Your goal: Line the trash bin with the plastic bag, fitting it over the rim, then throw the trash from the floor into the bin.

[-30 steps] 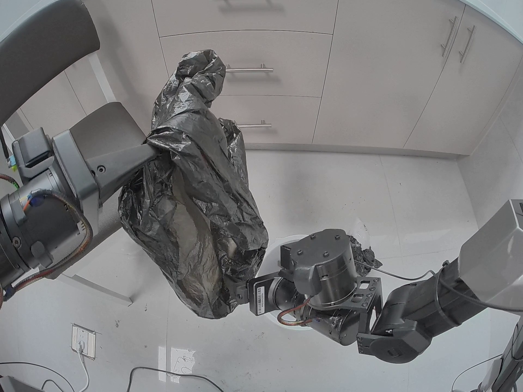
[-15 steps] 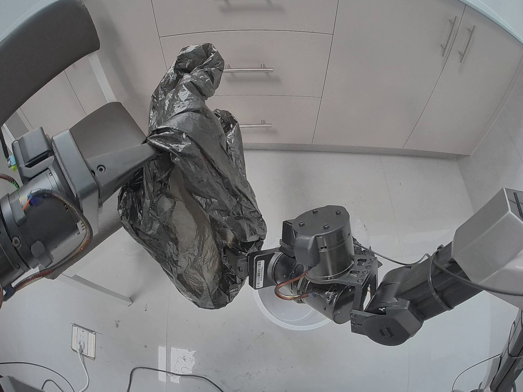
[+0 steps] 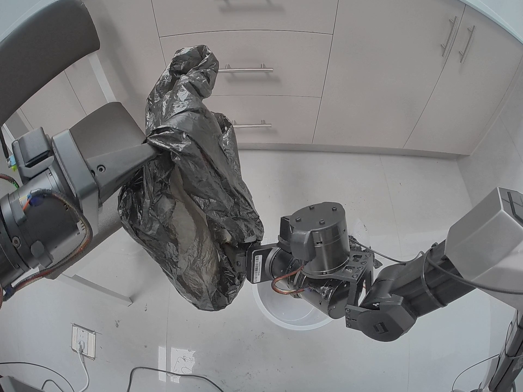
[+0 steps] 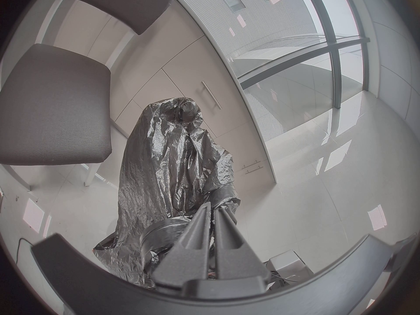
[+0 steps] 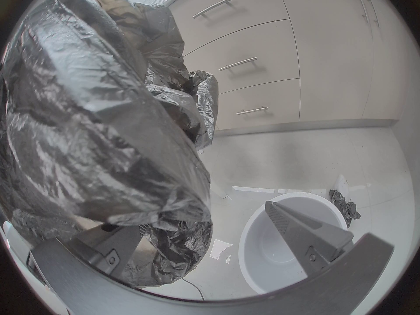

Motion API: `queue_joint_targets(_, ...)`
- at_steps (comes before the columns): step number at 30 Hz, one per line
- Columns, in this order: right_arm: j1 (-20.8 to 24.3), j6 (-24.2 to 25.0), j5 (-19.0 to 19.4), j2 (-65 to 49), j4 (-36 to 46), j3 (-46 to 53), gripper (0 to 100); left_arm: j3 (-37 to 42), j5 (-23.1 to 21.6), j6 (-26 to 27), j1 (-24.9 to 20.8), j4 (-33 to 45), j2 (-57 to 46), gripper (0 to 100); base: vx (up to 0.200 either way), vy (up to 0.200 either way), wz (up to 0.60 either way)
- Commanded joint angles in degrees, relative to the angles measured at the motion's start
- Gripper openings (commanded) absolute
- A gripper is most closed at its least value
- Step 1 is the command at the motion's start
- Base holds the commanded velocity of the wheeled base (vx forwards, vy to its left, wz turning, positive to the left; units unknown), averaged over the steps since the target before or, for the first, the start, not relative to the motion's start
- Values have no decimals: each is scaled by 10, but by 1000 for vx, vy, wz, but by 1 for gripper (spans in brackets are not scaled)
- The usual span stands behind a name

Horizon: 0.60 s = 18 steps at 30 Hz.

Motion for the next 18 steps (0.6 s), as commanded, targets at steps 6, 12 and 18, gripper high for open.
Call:
queue_joint_targets(6,-4,0,0,3,0,-11,100,0,0,0,0,0,0,0,0,0,0)
queue_joint_targets(12,-4,1,0,3,0,-11,0,1,0,0,0,0,1,0,0,0,0)
queue_joint_targets(18,-4,1,0,-2,0,-9,0,1,0,0,0,0,1,0,0,0,0)
